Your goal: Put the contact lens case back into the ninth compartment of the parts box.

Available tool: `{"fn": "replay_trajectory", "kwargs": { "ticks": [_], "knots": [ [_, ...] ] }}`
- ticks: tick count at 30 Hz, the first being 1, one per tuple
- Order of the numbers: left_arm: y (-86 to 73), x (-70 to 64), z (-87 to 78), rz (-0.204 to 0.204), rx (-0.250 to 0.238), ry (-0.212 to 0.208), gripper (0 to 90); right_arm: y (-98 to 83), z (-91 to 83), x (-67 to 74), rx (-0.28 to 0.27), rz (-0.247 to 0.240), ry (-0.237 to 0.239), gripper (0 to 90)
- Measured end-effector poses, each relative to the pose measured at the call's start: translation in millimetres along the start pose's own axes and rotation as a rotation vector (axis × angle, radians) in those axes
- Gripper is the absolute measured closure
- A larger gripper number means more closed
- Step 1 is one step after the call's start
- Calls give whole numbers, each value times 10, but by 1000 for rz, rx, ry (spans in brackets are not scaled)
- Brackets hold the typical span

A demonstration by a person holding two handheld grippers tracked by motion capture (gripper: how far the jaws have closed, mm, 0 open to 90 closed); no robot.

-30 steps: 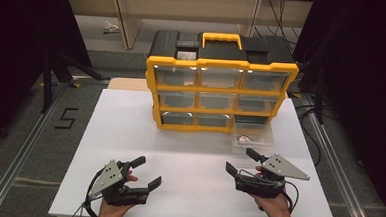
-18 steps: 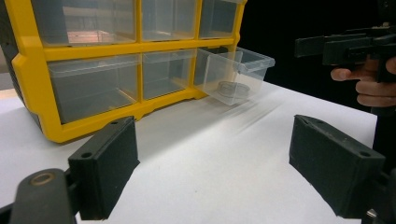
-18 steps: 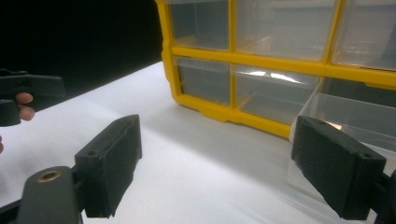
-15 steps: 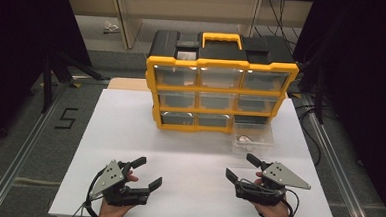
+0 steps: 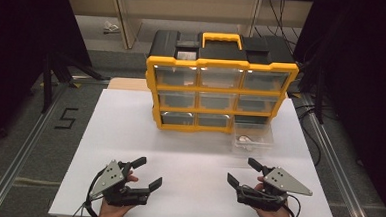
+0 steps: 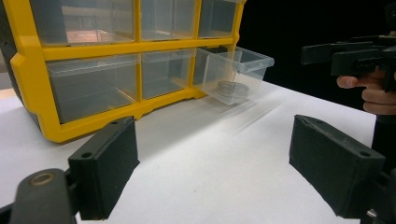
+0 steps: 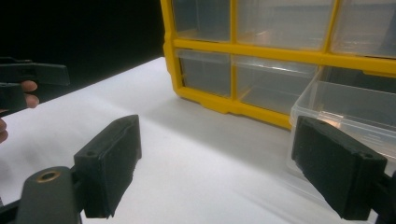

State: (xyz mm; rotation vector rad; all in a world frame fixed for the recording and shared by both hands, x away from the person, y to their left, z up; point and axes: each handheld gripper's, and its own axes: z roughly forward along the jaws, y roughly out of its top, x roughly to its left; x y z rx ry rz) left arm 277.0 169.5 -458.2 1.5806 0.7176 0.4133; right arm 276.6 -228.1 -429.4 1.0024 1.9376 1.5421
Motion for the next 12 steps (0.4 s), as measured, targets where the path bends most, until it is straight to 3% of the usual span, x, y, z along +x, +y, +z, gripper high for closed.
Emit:
{"fn": "replay_trajectory", "kwargs": {
  "ticks": [12],
  "knots": [
    [0,3,0,-1,0,0,152,-16,3,-10,1,0,-7,167]
  ]
}}
